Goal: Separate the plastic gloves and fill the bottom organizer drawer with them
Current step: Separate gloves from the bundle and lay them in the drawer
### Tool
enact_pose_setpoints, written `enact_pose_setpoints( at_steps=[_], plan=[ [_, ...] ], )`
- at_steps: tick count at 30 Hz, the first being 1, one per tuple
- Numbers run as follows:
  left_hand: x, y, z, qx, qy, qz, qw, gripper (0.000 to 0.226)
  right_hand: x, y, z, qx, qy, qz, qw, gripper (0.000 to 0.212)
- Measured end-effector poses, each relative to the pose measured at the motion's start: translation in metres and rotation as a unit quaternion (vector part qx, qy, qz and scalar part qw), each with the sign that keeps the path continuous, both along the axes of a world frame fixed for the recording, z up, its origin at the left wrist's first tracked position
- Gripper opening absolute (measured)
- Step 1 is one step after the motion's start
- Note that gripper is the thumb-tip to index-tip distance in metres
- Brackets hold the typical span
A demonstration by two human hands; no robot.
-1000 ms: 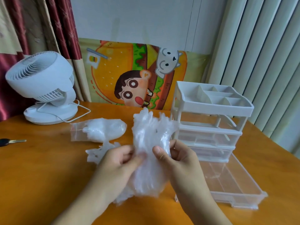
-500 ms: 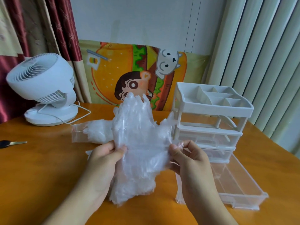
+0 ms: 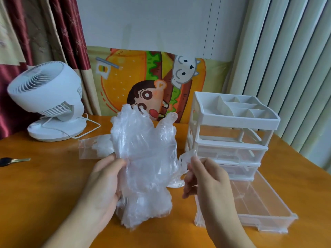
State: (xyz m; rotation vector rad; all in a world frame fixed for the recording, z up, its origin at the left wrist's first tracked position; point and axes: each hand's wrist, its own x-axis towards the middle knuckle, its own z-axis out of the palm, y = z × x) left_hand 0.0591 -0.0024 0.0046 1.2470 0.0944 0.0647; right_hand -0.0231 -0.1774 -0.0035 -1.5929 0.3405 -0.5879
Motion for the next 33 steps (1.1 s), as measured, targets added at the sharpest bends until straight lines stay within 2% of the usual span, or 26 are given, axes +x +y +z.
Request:
enact_pose_setpoints(
  at_steps=[1, 3, 5, 7, 8, 11, 13, 15, 17, 20, 23, 25, 28, 33],
  plan=[
    [0.000, -0.001, -0.001, -0.001, -0.001, 0.009, 1.000, 0.021, -0.002, 0.001, 0.002, 0.044, -0.005, 0.052, 0.998, 0.051],
    [-0.001, -0.004, -0.005, 0.031, -0.026, 0.011, 0.999, 0.022, -0.007, 0.007, 0.009, 0.088, 0.025, 0.161, 0.983, 0.060],
    [-0.006, -0.008, -0.007, 0.066, -0.053, -0.016, 0.996, 0.030, -0.009, 0.012, 0.010, 0.062, 0.052, 0.201, 0.976, 0.049],
    [-0.007, -0.010, -0.005, 0.065, -0.048, -0.033, 0.996, 0.039, -0.005, 0.012, 0.007, 0.021, 0.034, 0.167, 0.985, 0.016],
    [-0.006, -0.009, -0.006, 0.061, -0.039, -0.027, 0.997, 0.034, -0.003, 0.010, 0.005, 0.020, 0.021, 0.141, 0.990, 0.008],
    [0.003, -0.009, -0.002, 0.028, -0.002, -0.047, 0.999, 0.022, -0.001, 0.007, 0.001, 0.052, -0.017, 0.102, 0.993, 0.004],
    [0.000, -0.003, -0.006, -0.008, -0.006, -0.133, 0.991, 0.032, -0.002, 0.006, 0.001, 0.047, -0.025, 0.098, 0.994, 0.007],
    [-0.014, -0.003, -0.005, -0.054, 0.009, -0.243, 0.969, 0.038, -0.003, 0.010, 0.003, 0.029, -0.023, 0.109, 0.993, 0.015],
    [-0.025, 0.001, -0.006, -0.025, -0.013, -0.285, 0.958, 0.044, -0.002, 0.013, 0.003, 0.016, -0.019, 0.124, 0.992, 0.021],
    [-0.019, 0.003, -0.014, 0.071, -0.044, -0.222, 0.971, 0.034, -0.002, 0.011, 0.001, 0.033, -0.028, 0.116, 0.992, 0.014],
    [-0.019, 0.002, -0.013, 0.096, -0.071, -0.238, 0.964, 0.035, -0.005, 0.010, 0.005, 0.063, -0.017, 0.152, 0.986, 0.018],
    [-0.023, 0.001, -0.011, 0.081, -0.076, -0.247, 0.963, 0.033, -0.005, 0.010, 0.006, 0.087, -0.022, 0.150, 0.985, 0.017],
    [-0.023, -0.002, -0.008, 0.035, -0.053, -0.230, 0.971, 0.021, -0.002, 0.007, 0.002, 0.111, -0.051, 0.078, 0.989, 0.011],
    [-0.010, 0.004, -0.014, 0.004, -0.046, -0.157, 0.986, 0.023, -0.003, 0.002, 0.006, 0.144, -0.060, 0.042, 0.987, 0.012]
  ],
)
